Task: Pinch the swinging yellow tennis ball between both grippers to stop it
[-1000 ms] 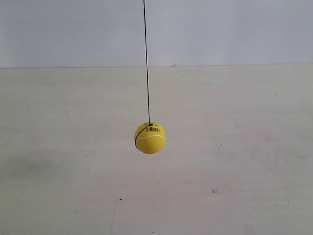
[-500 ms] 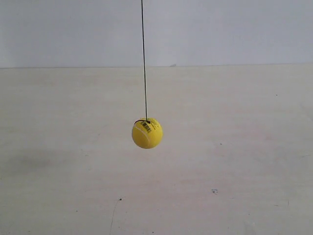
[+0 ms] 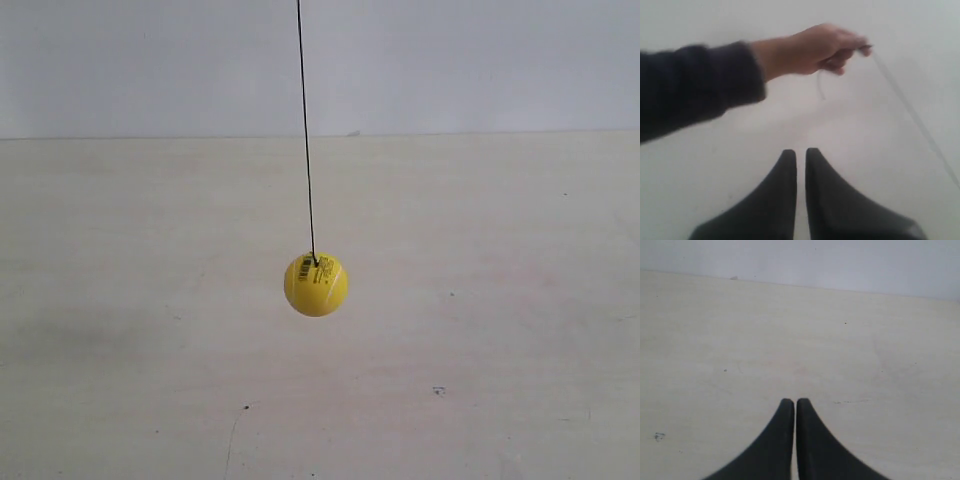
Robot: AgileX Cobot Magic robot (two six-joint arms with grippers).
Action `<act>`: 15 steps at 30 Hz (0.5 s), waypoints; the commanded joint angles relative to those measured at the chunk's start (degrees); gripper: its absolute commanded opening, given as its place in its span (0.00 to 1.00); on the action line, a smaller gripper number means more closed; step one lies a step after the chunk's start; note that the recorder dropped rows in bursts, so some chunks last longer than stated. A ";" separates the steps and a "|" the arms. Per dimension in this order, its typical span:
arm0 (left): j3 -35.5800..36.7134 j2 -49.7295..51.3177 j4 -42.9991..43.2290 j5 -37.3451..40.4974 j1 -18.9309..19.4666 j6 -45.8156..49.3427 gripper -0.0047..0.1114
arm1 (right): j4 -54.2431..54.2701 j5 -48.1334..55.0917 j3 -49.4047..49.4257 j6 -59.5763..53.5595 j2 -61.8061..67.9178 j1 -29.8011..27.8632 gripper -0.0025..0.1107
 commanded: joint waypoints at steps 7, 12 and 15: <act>15.73 -0.27 -53.54 14.84 2.74 46.45 0.08 | -0.01 -0.28 -0.06 -0.37 -0.25 -0.04 0.02; 18.23 -0.27 -53.27 19.13 4.65 44.75 0.08 | -0.01 -0.28 -0.06 -0.37 -0.25 -0.04 0.02; 18.23 -0.27 -52.99 22.21 5.17 44.75 0.08 | -0.01 -0.28 -0.06 -0.37 -0.25 -0.04 0.02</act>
